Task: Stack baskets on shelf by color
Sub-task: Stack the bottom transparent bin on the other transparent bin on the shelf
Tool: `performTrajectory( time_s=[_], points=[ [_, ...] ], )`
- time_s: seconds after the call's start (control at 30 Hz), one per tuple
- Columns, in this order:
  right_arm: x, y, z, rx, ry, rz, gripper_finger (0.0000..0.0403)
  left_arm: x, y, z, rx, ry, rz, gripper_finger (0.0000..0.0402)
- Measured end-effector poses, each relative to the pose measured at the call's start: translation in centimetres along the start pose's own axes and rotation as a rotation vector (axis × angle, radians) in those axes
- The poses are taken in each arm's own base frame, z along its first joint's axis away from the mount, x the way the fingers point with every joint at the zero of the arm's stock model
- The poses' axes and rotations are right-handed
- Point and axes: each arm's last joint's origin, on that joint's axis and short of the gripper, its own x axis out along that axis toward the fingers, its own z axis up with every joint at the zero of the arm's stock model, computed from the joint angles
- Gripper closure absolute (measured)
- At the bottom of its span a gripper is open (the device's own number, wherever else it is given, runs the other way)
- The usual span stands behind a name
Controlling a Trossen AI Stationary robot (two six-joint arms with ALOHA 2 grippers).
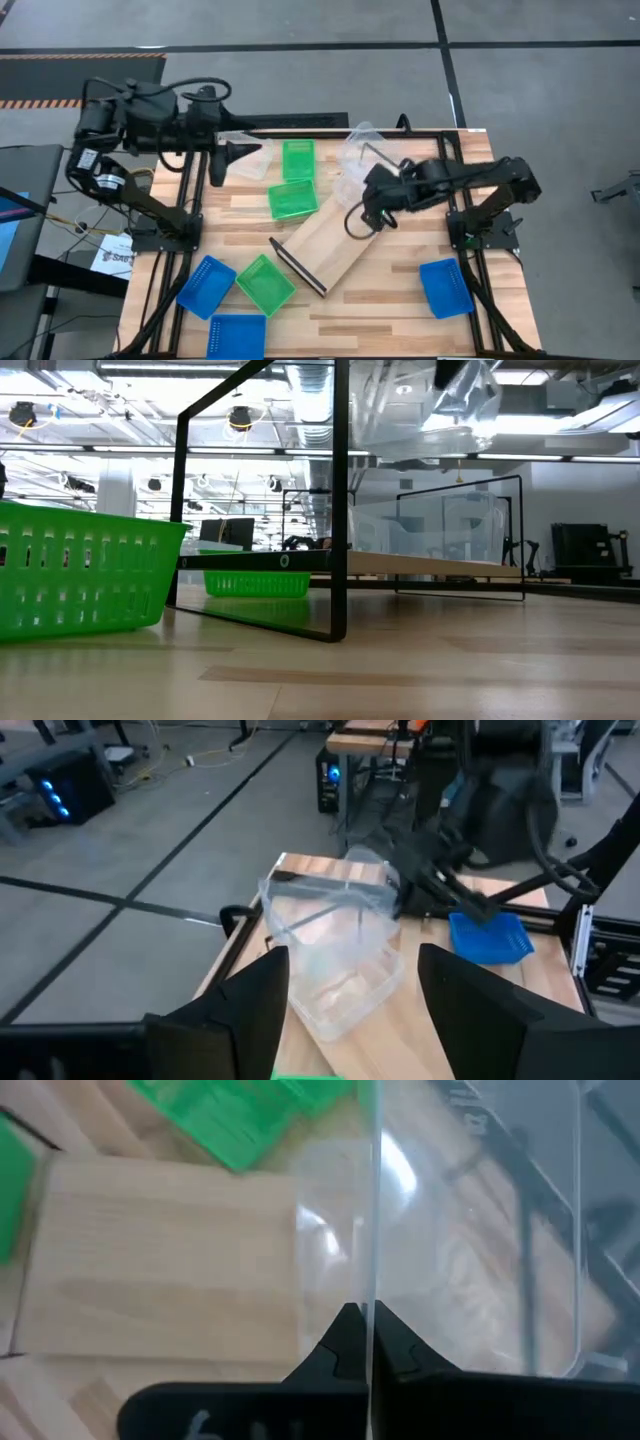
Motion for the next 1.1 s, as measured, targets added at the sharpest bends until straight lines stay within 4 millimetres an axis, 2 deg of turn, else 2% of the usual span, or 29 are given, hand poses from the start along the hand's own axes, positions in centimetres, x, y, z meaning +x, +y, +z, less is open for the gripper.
performTrajectory(
  time_s=[0.13, 0.4, 0.63, 1.1],
  points=[
    [1.6, 1.4, -1.0, -0.042, 0.054, 0.019, 0.0402, -0.8, 0.2, -0.1, 0.005, -0.012, -0.001, 0.0191],
    [3.9, 1.7, -1.2, -0.097, 0.092, 0.009, 0.0402, -0.9, 0.3, -0.4, 0.033, 0.018, 0.001, 0.0192],
    [4.9, 2.2, -1.0, -0.146, 0.074, 0.060, 0.0402, -0.9, 0.3, -0.5, 0.036, 0.024, 0.002, 0.0192],
    [6.1, 2.0, -1.9, -0.152, 0.123, 0.019, 0.0402, -0.9, 0.3, -0.5, 0.036, 0.022, 0.022, 0.0192]
  ],
)
